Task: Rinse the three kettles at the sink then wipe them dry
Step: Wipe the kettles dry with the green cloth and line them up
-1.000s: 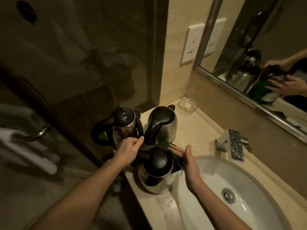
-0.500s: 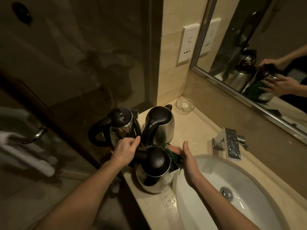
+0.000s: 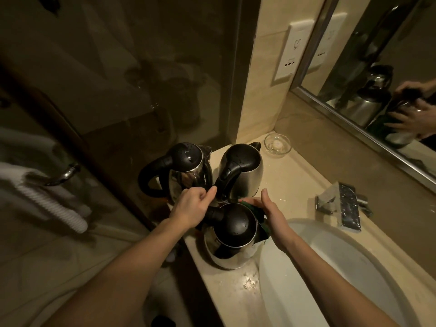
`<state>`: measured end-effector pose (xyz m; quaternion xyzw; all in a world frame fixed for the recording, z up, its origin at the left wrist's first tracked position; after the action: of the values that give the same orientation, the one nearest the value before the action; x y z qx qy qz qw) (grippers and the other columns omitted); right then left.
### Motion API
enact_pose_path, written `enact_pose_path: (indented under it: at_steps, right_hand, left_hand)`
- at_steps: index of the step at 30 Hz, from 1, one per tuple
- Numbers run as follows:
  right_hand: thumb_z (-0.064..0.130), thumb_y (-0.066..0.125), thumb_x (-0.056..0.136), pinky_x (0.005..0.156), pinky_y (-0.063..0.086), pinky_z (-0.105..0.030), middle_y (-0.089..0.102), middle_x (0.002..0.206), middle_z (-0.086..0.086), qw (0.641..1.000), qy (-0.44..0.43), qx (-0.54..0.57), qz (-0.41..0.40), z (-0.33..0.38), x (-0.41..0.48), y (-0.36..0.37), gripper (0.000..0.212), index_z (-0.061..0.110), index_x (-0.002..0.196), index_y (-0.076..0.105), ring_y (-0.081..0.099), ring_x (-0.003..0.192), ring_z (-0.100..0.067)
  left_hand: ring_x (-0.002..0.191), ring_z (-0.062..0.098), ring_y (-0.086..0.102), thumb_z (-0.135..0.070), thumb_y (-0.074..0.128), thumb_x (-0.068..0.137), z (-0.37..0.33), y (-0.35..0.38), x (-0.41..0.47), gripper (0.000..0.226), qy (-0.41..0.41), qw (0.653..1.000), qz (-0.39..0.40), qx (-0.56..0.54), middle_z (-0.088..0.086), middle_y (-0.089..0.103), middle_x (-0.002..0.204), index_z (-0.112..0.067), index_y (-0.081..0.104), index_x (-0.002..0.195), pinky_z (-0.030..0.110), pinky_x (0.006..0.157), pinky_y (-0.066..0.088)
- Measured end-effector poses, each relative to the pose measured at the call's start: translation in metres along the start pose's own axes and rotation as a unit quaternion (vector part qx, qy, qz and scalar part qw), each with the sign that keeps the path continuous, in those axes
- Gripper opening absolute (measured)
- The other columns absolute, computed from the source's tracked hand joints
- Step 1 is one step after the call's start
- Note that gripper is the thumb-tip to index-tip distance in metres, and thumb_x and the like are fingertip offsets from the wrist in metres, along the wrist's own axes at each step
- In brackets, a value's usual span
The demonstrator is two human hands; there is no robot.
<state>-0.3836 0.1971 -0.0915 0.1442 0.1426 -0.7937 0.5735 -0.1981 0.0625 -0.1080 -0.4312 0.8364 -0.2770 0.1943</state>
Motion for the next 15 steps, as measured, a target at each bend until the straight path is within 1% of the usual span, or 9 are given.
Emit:
enact_pose_path:
  at_steps: [2,5,7,8,10,12,13,15]
  right_hand:
    - [0.049,0.016,0.101,0.075,0.042,-0.011,0.073,0.102,0.01,1.0,-0.007,0.011,0.001,-0.001,0.004,-0.002,0.067,0.014,0.106,0.073,0.065,0.091,0.006]
    - [0.048,0.016,0.101,0.069,0.045,-0.005,0.072,0.104,0.009,1.0,-0.011,0.016,0.004,-0.005,0.008,-0.005,0.067,0.013,0.107,0.072,0.065,0.092,0.006]
    - [0.047,0.017,0.101,0.067,0.044,-0.001,0.073,0.103,0.01,1.0,-0.007,0.009,0.013,-0.007,0.012,-0.005,0.065,0.013,0.108,0.072,0.065,0.09,0.008]
    - [0.047,0.017,0.101,0.069,0.044,-0.002,0.073,0.102,0.01,1.0,-0.002,0.004,0.021,-0.007,0.014,-0.003,0.064,0.015,0.107,0.072,0.066,0.09,0.008]
    - [0.049,0.018,0.101,0.08,0.045,-0.011,0.074,0.103,0.006,0.999,0.008,-0.002,0.045,-0.007,0.02,0.002,0.064,0.018,0.107,0.073,0.067,0.096,0.0]
    - [0.053,0.016,0.1,0.089,0.043,-0.022,0.074,0.106,0.005,0.998,0.018,-0.01,0.067,-0.007,0.026,0.004,0.067,0.02,0.107,0.074,0.067,0.101,-0.007]
    - [0.054,0.015,0.099,0.09,0.042,-0.024,0.074,0.105,0.006,0.997,0.024,-0.015,0.076,-0.006,0.028,0.004,0.069,0.021,0.106,0.075,0.067,0.1,-0.006]
    - [0.055,0.011,0.1,0.085,0.042,-0.022,0.073,0.103,0.009,0.996,0.032,-0.02,0.082,-0.002,0.027,0.002,0.073,0.019,0.106,0.074,0.067,0.097,-0.003]
  left_hand:
    - [0.053,0.014,0.045,-0.071,0.033,0.089,-0.001,0.0,0.001,0.064,0.007,1.0,-0.003,-0.004,-0.001,0.044,0.056,-0.016,0.045,0.059,0.032,0.055,0.033]
    - [0.049,0.011,0.04,-0.061,0.039,0.097,-0.001,0.001,0.0,0.059,0.025,0.999,-0.019,-0.002,-0.005,0.04,0.053,-0.018,0.043,0.057,0.027,0.052,0.029]
    - [0.049,0.013,0.041,-0.066,0.033,0.092,0.001,0.002,-0.001,0.063,0.03,0.999,-0.028,-0.009,-0.004,0.04,0.052,-0.016,0.044,0.057,0.032,0.051,0.03]
    - [0.049,0.016,0.044,-0.068,0.031,0.091,0.002,0.002,0.0,0.066,0.031,0.999,-0.031,-0.014,-0.003,0.041,0.052,-0.013,0.045,0.058,0.037,0.052,0.032]
    - [0.051,0.021,0.046,-0.068,0.03,0.09,0.004,0.003,0.001,0.069,0.034,0.999,-0.036,-0.018,0.0,0.043,0.053,-0.01,0.047,0.058,0.042,0.053,0.035]
    - [0.049,0.016,0.043,-0.067,0.031,0.091,0.004,0.004,0.002,0.065,0.037,0.998,-0.037,-0.019,-0.002,0.041,0.052,-0.014,0.044,0.057,0.04,0.053,0.032]
    - [0.049,0.015,0.042,-0.067,0.032,0.091,0.004,0.004,0.002,0.062,0.039,0.998,-0.037,-0.018,-0.003,0.04,0.051,-0.016,0.042,0.056,0.038,0.053,0.031]
    - [0.048,0.013,0.04,-0.066,0.032,0.091,0.005,0.003,0.002,0.061,0.041,0.998,-0.037,-0.022,-0.004,0.039,0.051,-0.018,0.041,0.055,0.035,0.053,0.029]
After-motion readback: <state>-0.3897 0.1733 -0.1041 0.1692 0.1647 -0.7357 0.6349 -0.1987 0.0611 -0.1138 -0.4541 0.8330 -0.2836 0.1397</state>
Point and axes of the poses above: each hand's wrist, its own x-axis towards the middle knuckle, its own y-axis out of the palm, z = x × y, the point moved 1 cm from there along x, towards the middle knuckle
